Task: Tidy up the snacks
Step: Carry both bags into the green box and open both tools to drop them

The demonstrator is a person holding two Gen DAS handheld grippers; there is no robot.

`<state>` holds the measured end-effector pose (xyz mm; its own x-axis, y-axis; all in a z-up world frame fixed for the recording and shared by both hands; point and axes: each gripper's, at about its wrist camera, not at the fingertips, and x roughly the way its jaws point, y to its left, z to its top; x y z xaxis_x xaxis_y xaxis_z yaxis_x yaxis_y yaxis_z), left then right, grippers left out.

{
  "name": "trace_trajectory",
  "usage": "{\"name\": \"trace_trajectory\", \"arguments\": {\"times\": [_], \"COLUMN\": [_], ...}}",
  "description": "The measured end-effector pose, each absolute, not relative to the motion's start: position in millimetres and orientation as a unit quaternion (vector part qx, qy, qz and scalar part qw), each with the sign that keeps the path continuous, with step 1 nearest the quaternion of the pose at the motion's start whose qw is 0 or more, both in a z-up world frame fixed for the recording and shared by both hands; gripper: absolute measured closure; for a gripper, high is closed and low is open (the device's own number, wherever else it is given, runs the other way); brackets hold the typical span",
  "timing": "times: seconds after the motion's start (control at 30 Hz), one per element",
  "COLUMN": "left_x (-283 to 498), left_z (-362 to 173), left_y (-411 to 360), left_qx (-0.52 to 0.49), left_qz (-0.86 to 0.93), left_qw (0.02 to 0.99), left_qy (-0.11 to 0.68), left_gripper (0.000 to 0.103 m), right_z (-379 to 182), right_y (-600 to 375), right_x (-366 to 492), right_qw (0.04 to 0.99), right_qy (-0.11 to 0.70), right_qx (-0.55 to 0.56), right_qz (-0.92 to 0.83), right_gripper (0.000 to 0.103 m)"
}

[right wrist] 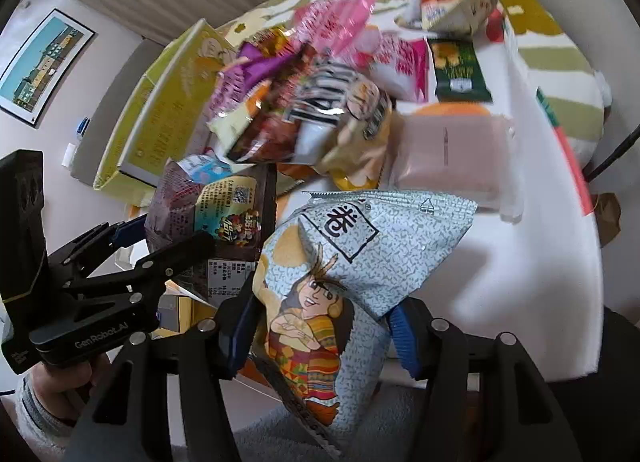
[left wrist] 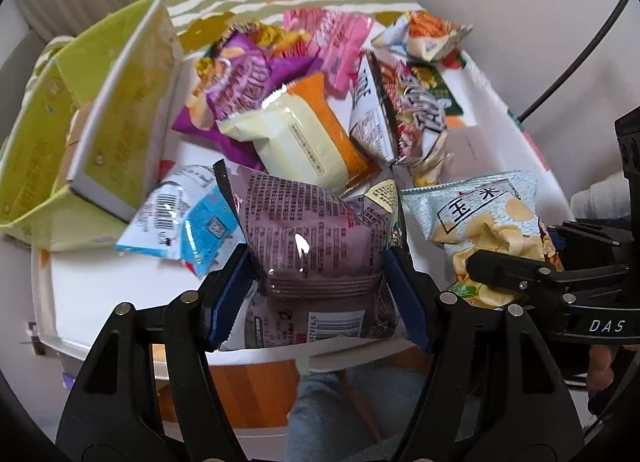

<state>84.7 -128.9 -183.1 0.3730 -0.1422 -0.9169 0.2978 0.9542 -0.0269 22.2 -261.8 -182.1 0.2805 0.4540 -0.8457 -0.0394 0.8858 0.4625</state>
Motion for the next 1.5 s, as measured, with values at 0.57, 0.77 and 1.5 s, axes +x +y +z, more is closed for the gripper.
{"name": "trace_trajectory", "arguments": {"times": [0.57, 0.77, 1.5], "left_x": [98.1, 151.4, 378.6], "left_z": [-93.1, -76.6, -132.6], "left_y": [-45.1, 23.8, 181.8], "left_qx": [0.0, -0.019, 0.044], "left_qz": [-0.068, -0.057, -0.063], "left_qw": [0.88, 0.889, 0.872], "left_qy": [0.47, 0.453, 0.484], "left_gripper": [0.04, 0.04, 0.008], "right_z": [-86.1, -66.2, -100.5], "right_y": [-207.9, -155.4, 33.7], "right_x": [45.9, 103.4, 279.8], "right_qw": [0.837, 0.851, 0.857], "right_qy": [0.492, 0.468, 0.492], "right_qx": [0.08, 0.06, 0.029], "right_qz": [0.225, 0.23, 0.15], "right_gripper": [0.049, 0.049, 0.049]}}
